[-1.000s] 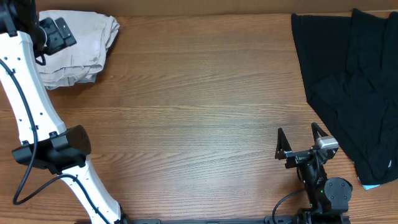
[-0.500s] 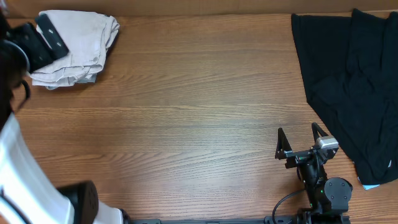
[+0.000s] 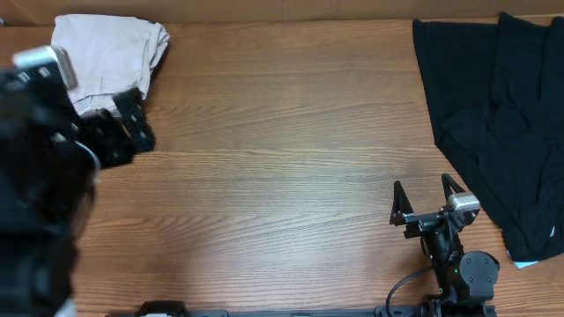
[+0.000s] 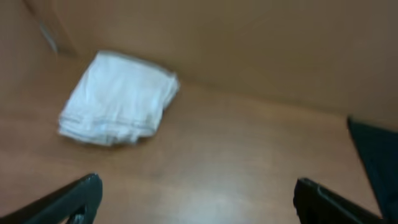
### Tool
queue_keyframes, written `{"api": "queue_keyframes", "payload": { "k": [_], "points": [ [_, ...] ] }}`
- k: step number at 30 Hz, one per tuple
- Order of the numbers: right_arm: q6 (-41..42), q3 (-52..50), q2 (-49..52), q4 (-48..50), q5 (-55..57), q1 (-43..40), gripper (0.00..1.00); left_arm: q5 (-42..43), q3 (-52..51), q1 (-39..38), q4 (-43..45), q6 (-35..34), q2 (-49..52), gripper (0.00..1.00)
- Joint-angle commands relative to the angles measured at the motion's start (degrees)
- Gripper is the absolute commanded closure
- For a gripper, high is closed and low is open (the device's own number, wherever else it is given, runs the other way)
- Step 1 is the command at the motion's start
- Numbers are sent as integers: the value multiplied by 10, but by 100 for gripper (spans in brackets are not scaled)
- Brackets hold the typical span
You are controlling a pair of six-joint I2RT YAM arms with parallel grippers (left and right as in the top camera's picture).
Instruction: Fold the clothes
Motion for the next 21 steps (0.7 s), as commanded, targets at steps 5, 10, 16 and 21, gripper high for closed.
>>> {"api": "queue_keyframes", "payload": {
  "k": [5,10,16,21],
  "points": [
    [-4,-6,-6,3,3,-2,0,100,-517,-3,375,-10,-213,0],
    [-4,-6,-6,3,3,-2,0,140,-699,-3,579,-13,-258,0],
    [-4,-6,-6,3,3,-2,0,114,-855,-3,694,-19,-309,0],
    [-4,-6,-6,3,3,-2,0,61,-937,-3,739,-21,-364,0]
  ]
}}
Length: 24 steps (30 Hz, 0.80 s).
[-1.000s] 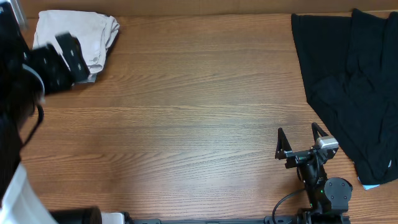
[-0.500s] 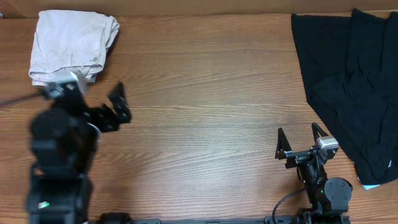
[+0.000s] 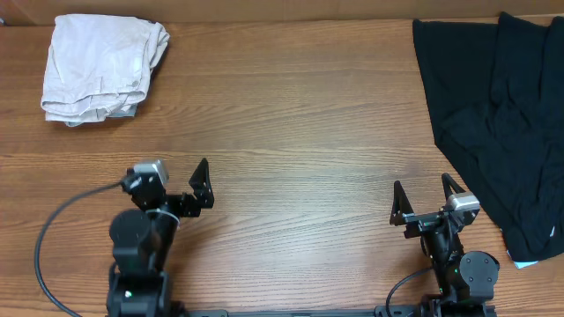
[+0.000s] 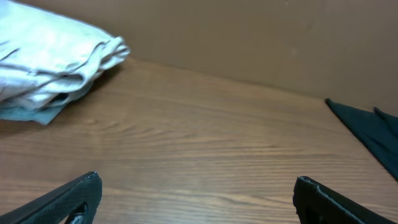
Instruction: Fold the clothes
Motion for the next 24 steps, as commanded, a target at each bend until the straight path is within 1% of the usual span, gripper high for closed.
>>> {"api": "queue_keyframes", "payload": {
  "k": [1,9,11,16,18,24],
  "points": [
    [-2,-6,-5,2,3,-2,0,-46,-47,-3,25,-9,-44,0],
    [-2,-6,-5,3,3,-2,0,-110,-144,-3,71,-10,-137,0],
    [-2,-6,-5,3,3,-2,0,-110,-147,-3,56,-10,-153,0],
    [-2,-6,-5,3,3,-2,0,-134,-147,-3,61,-8,-162,0],
    [-2,-6,-5,2,3,-2,0,-140,-147,-1,51,-7,-172,0],
    [-2,-6,-5,2,3,-2,0,-140,-147,4,-22,-8,-246,0]
  ]
}}
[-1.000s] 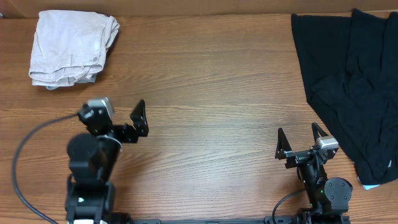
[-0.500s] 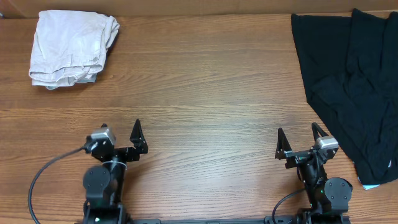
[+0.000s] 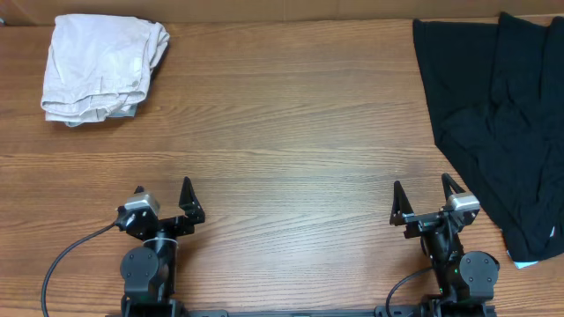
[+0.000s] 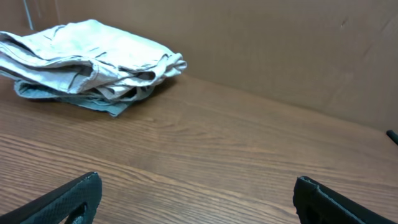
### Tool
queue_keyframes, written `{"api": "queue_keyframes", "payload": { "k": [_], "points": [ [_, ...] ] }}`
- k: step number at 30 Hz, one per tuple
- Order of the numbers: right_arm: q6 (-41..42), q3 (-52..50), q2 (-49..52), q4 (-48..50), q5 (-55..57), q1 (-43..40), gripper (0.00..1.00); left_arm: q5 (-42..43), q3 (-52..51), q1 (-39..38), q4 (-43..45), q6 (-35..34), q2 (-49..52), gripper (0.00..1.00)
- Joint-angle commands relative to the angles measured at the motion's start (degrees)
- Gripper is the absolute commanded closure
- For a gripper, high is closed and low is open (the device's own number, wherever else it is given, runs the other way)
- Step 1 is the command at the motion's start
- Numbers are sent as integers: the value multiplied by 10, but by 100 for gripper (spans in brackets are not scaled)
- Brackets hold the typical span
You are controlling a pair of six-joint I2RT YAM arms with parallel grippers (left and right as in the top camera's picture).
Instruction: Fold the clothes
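Note:
A folded light-grey garment lies at the table's far left corner; the left wrist view shows it as a folded garment ahead and to the left. A crumpled black garment spreads over the far right and hangs past the table's right edge. My left gripper rests low near the front left, open and empty, its fingers wide apart over bare wood. My right gripper sits open near the front right, just left of the black cloth.
The wooden table runs between the two garments. A brown wall backs the table's far edge. A black cable loops from the left arm near the front edge.
My left gripper has drawn back toward the front edge and turned to face straight up the table. The grey garment now shows further off in the wrist view. The right arm is unchanged.
My left arm was high at the far left, its open gripper beside the folded grey garment. Then it stood near the front left, angled right, open and empty. Now it rests low at the front, facing forward. The right arm and black garment stayed put.

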Motion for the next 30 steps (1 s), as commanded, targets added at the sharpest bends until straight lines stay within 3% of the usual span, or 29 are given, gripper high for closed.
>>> {"api": "queue_keyframes", "payload": {
  "k": [1,8,30],
  "points": [
    [-2,-6,-5,3,3,-2,0,-14,-2,4,-24,-3,-45,0],
    [-2,-6,-5,2,3,-2,0,-15,-2,4,-73,1,-93,0],
    [-2,-6,-5,2,3,-2,0,-9,-2,4,-72,14,-105,0]
  ]
}}
